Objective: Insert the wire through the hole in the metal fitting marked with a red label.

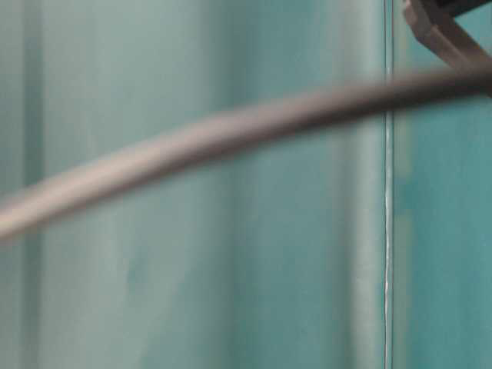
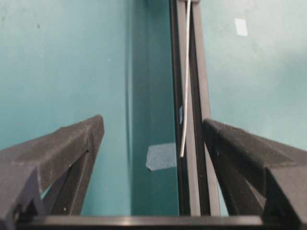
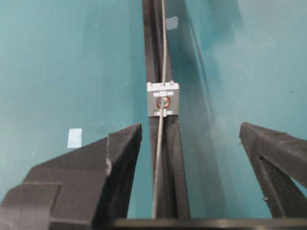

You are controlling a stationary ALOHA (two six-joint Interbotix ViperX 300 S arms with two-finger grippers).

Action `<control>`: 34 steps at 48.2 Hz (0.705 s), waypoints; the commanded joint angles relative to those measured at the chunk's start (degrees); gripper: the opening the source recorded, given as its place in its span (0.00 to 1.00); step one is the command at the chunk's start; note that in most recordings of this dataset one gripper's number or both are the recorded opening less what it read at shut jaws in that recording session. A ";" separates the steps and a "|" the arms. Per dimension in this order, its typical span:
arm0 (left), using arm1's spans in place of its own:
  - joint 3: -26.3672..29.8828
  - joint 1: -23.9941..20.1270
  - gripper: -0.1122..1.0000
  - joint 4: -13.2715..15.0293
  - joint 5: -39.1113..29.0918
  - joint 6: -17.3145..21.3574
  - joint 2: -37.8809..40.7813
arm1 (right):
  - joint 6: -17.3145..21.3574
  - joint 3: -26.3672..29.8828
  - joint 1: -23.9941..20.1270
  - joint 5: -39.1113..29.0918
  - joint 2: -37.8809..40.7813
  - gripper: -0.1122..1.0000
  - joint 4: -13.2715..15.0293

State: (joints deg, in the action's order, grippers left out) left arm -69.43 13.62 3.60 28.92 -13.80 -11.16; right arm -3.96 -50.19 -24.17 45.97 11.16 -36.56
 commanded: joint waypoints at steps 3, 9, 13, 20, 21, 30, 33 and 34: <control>0.62 -0.88 0.86 -0.09 1.23 1.85 -0.97 | 0.00 -0.97 0.53 0.53 -3.25 0.92 0.09; 0.44 -2.29 0.86 -0.09 1.85 2.99 -1.05 | -0.18 -2.72 1.23 0.97 -4.66 0.92 0.09; 0.35 -3.25 0.86 -0.09 2.29 3.60 -1.05 | -0.18 -3.78 1.67 1.67 -5.54 0.92 0.09; 0.26 -4.39 0.86 -0.09 3.69 5.27 -0.97 | -1.05 -5.27 2.20 2.46 -7.03 0.92 0.09; 0.26 -4.48 0.86 -0.09 3.87 5.54 -1.05 | -1.32 -5.36 2.20 2.46 -7.12 0.92 0.09; -0.44 -5.80 0.86 -0.09 6.59 7.21 -1.23 | -3.16 -6.15 3.08 2.55 -8.17 0.92 0.09; -1.14 -6.15 0.86 -0.09 8.44 8.26 -1.85 | -3.87 -6.50 3.25 2.99 -8.35 0.92 0.09; -1.41 -6.24 0.86 -0.09 8.96 8.61 -2.11 | -4.04 -6.59 3.34 3.25 -8.26 0.92 0.09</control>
State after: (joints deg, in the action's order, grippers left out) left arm -70.49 7.91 3.60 35.51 -6.06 -11.78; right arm -7.73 -56.87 -21.18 48.16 4.22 -36.47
